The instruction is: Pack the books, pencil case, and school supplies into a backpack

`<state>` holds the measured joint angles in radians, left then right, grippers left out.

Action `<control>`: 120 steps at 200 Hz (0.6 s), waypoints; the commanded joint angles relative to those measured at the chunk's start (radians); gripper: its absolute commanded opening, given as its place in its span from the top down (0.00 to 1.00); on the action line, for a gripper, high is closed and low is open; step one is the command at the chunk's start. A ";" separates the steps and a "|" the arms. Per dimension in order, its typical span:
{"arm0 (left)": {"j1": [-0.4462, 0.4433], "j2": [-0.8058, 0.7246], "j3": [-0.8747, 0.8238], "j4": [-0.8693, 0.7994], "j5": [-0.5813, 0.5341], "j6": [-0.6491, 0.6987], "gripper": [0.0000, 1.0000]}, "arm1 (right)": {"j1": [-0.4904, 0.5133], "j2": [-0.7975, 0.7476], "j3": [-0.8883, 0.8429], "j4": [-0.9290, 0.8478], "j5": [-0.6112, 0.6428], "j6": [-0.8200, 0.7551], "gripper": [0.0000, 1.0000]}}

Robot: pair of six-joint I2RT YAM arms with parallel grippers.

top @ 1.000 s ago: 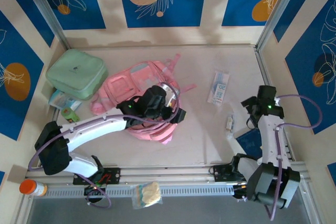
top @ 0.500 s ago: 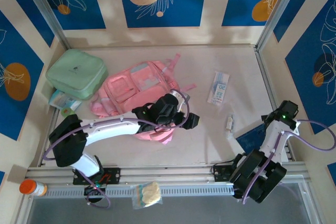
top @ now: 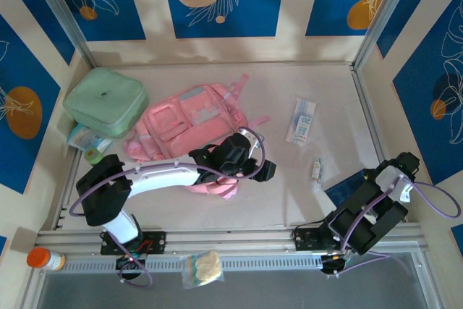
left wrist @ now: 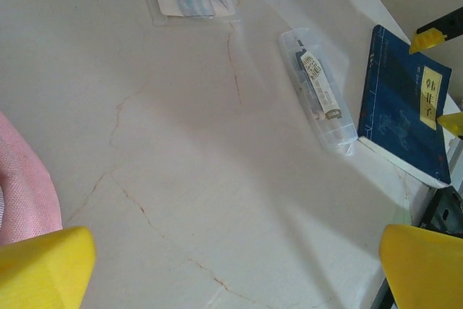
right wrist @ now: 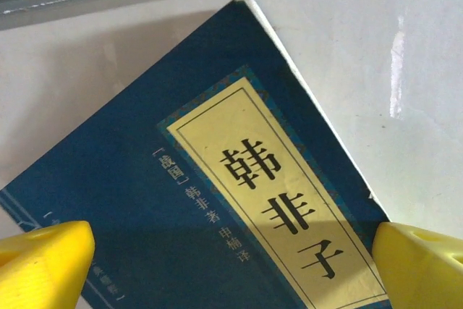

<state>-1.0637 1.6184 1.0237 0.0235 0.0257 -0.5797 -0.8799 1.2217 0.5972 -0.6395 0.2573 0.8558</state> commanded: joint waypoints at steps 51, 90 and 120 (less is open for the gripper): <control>-0.010 -0.006 0.016 -0.008 -0.039 -0.013 0.00 | 0.253 0.165 0.112 0.017 -0.168 -0.044 0.00; -0.011 -0.006 0.010 -0.013 -0.054 -0.013 0.00 | 0.382 0.195 0.162 0.022 -0.310 -0.066 0.05; -0.010 -0.012 0.009 -0.029 -0.073 -0.020 0.01 | 0.507 0.267 0.206 0.011 -0.367 -0.056 0.07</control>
<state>-1.0653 1.6196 1.0237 0.0162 -0.0158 -0.5823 -0.4572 1.4437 0.7773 -0.6125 0.0341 0.7998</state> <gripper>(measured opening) 0.994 0.938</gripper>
